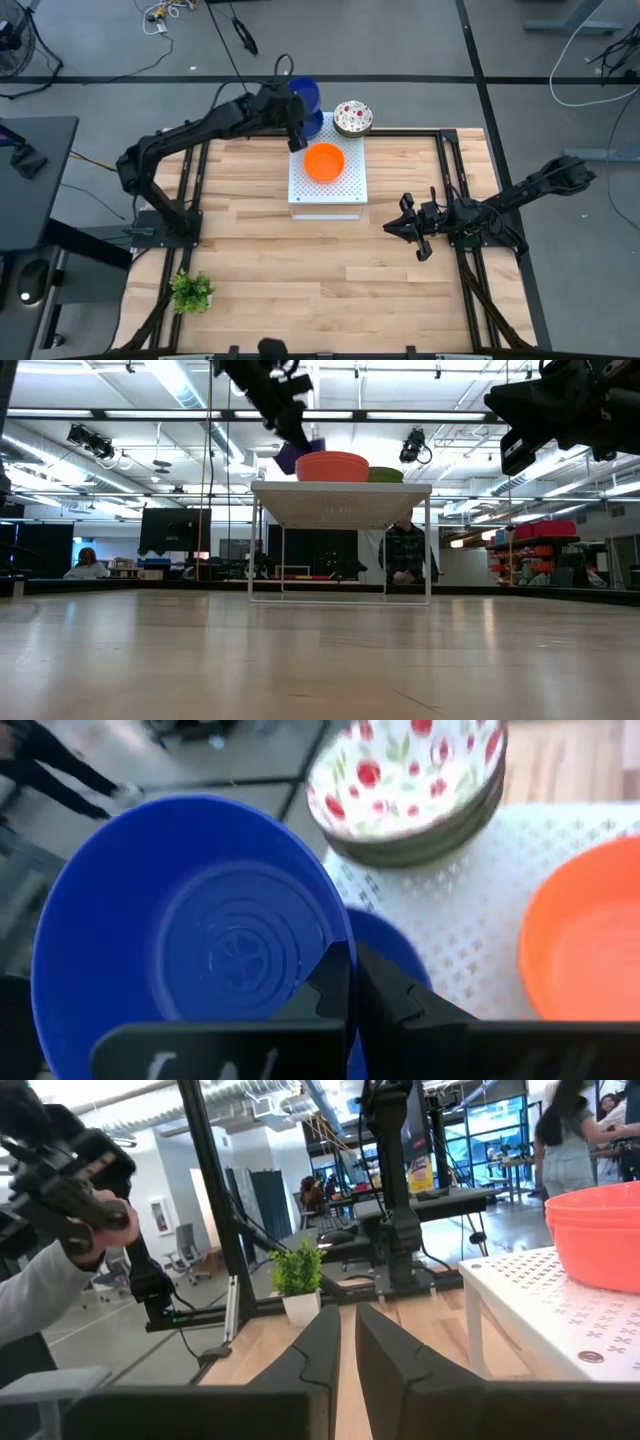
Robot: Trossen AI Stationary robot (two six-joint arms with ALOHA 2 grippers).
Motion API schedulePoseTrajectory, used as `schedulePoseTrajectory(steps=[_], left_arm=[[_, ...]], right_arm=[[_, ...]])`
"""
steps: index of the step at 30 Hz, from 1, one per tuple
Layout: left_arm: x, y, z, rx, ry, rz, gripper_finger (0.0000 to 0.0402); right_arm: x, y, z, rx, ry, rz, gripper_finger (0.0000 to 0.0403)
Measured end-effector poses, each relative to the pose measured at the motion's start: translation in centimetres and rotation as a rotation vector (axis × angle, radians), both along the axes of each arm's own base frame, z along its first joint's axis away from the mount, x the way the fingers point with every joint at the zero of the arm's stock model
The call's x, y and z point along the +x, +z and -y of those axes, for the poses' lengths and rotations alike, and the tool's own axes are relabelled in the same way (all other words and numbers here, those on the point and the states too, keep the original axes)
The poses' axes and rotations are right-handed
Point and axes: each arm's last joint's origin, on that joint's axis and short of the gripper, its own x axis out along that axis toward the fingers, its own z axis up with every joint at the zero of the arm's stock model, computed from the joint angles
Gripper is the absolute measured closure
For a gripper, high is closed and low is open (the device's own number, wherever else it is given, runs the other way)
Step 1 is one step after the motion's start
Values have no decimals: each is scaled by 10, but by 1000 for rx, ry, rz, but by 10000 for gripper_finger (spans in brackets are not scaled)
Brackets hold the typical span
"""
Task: Pick & Place Mini bowls
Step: Stack the blue bowl on the other blue bowl on the shelf
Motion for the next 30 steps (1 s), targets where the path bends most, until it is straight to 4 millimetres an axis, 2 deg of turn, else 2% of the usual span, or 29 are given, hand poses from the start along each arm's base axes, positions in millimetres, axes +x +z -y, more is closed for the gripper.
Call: schedulePoseTrajectory(steps=[4,8,21,30], left_arm=[[0,-14,-11,-88,-22,-23,395],[2,-20,-13,-122,-36,-40,393],[7,-31,-15,-142,1,-68,388],[7,-31,-15,-140,7,-72,388]], right_arm=[[0,0,0,0,0,-1,363],[0,0,0,-1,0,-3,363],[0,-1,0,0,0,-10,363],[0,-1,0,-1,0,-14,363]])
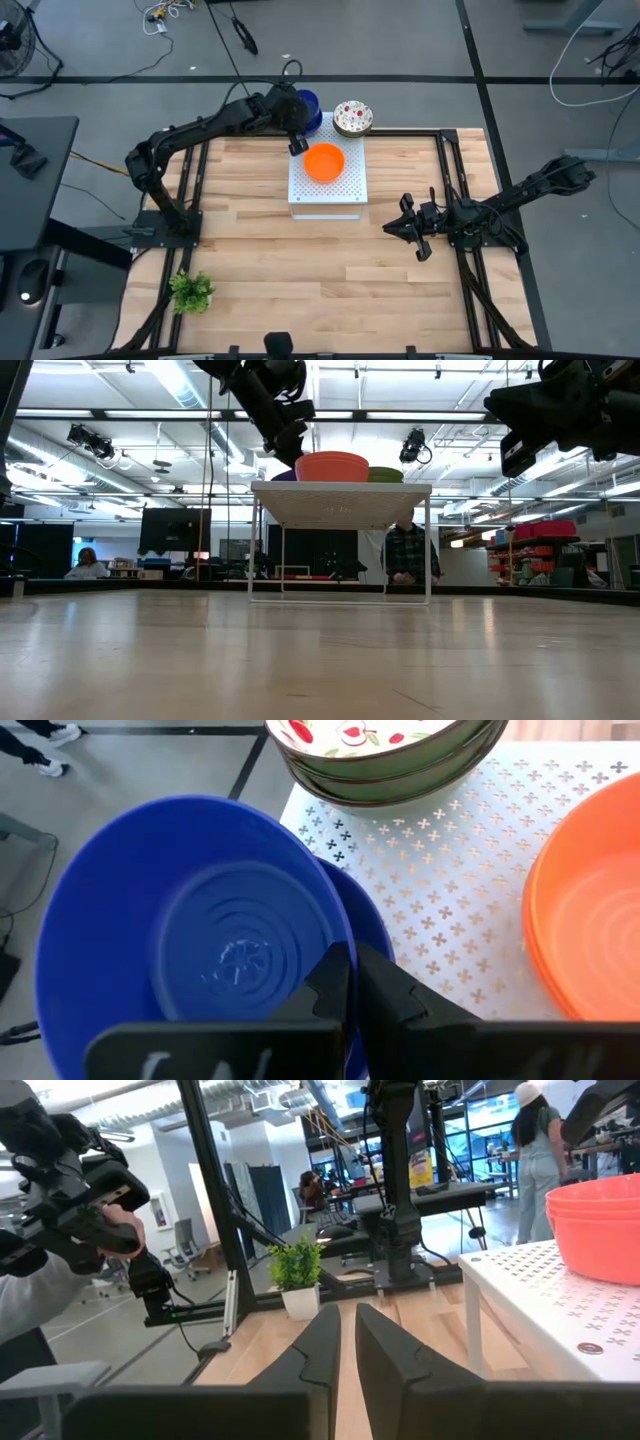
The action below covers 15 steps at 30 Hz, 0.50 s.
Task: Pick & Place Mini bowls
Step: Stack the blue bowl on the other blue bowl on the shelf
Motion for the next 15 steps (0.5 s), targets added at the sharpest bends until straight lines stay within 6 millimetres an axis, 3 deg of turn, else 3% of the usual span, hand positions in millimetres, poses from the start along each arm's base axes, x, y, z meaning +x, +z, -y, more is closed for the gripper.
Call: schedulePoseTrajectory(steps=[6,15], left_arm=[[2,0,4,0,-12,0,377],[2,1,5,-14,5,14,287]], right_arm=[[0,0,0,0,0,0,363],[0,0,0,0,0,0,363]])
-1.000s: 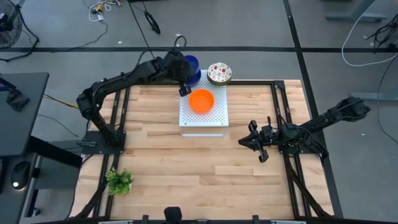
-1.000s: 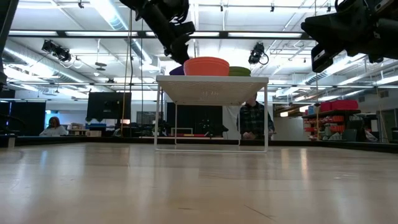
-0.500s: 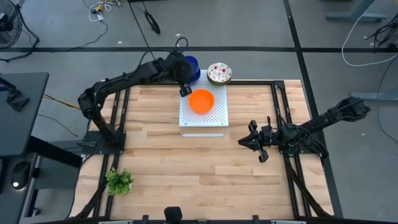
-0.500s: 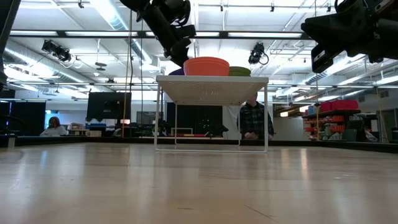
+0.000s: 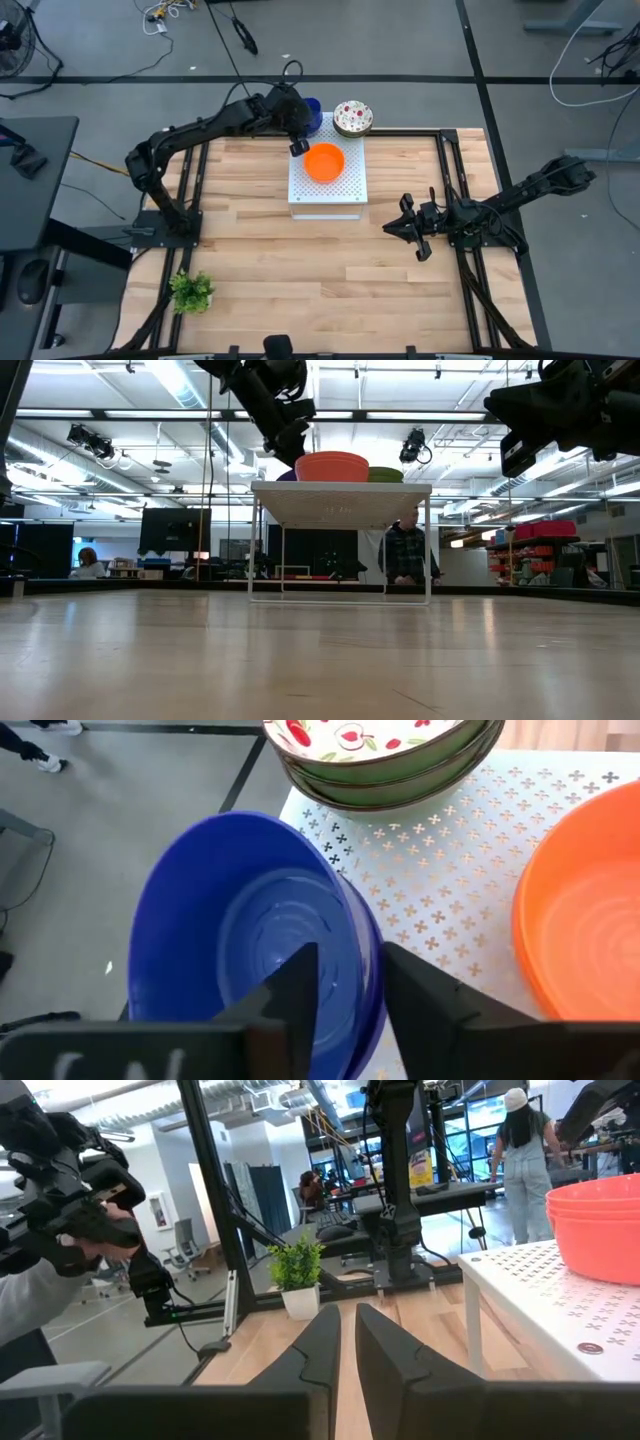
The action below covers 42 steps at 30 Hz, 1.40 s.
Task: Pick & Place Mini bowls
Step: Stack the blue bowl on the other blue bowl on the shelf
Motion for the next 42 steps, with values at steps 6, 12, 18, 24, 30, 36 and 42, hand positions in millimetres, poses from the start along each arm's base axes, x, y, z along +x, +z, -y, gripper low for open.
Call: schedulePoseTrajectory(steps=[6,12,18,24,30,36,42], left_arm=[[-4,13,11,37,3,20,260],[-2,16,15,41,-17,39,309],[4,6,11,46,-39,4,393],[8,1,10,41,-36,-4,388],[-1,14,13,104,28,2,388],[-33,34,17,87,160,-27,392],[-72,30,17,-20,224,2,397]], right_arm=[[0,0,0,-1,0,-2,363],[0,-1,0,-3,0,-10,363],[0,-2,0,1,1,-17,363],[0,-2,0,0,1,-17,363],[0,-3,0,-3,1,-26,363],[1,-5,0,-7,1,-53,363],[1,-6,0,11,7,-65,363]])
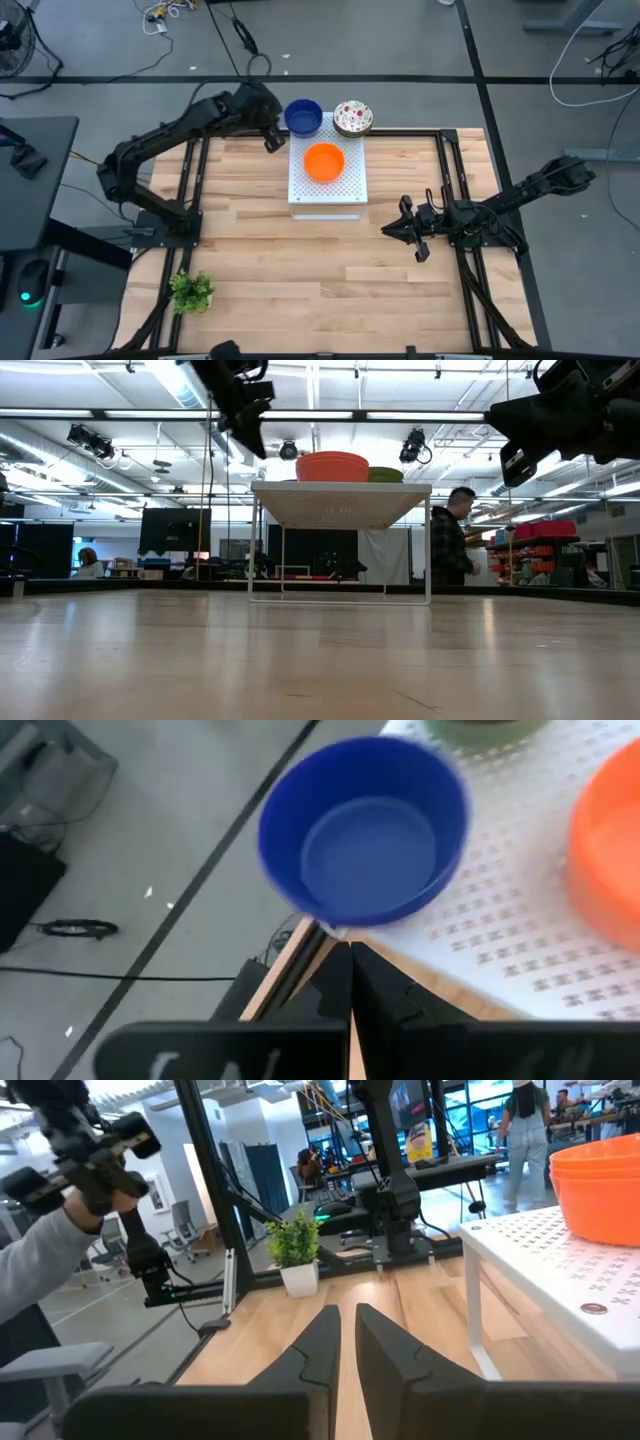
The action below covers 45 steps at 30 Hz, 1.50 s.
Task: Pick & Place Mini bowls
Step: Stack the blue bowl on the other blue bowl on the shelf, then return to Home Position
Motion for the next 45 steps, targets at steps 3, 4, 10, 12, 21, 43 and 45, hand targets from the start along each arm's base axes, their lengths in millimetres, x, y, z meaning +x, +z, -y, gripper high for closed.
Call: schedulePoseTrajectory(steps=[3,4,10,12,21,43,45], left_arm=[[-18,-21,1,11,49,56,398],[-24,-29,0,16,69,79,398],[-41,-90,-19,53,228,278,399],[-39,-100,-25,75,223,342,398],[-21,-110,-28,75,91,494,398],[-62,-41,26,67,-125,648,397],[-73,-33,41,57,-151,648,397]], right_arm=[[0,-1,0,8,0,-9,363],[0,-1,0,10,0,-9,363],[0,1,0,18,-1,8,363],[0,2,0,22,-1,21,363],[0,4,0,24,-2,41,363],[-1,13,1,38,38,95,363],[-3,20,2,37,75,138,363]])
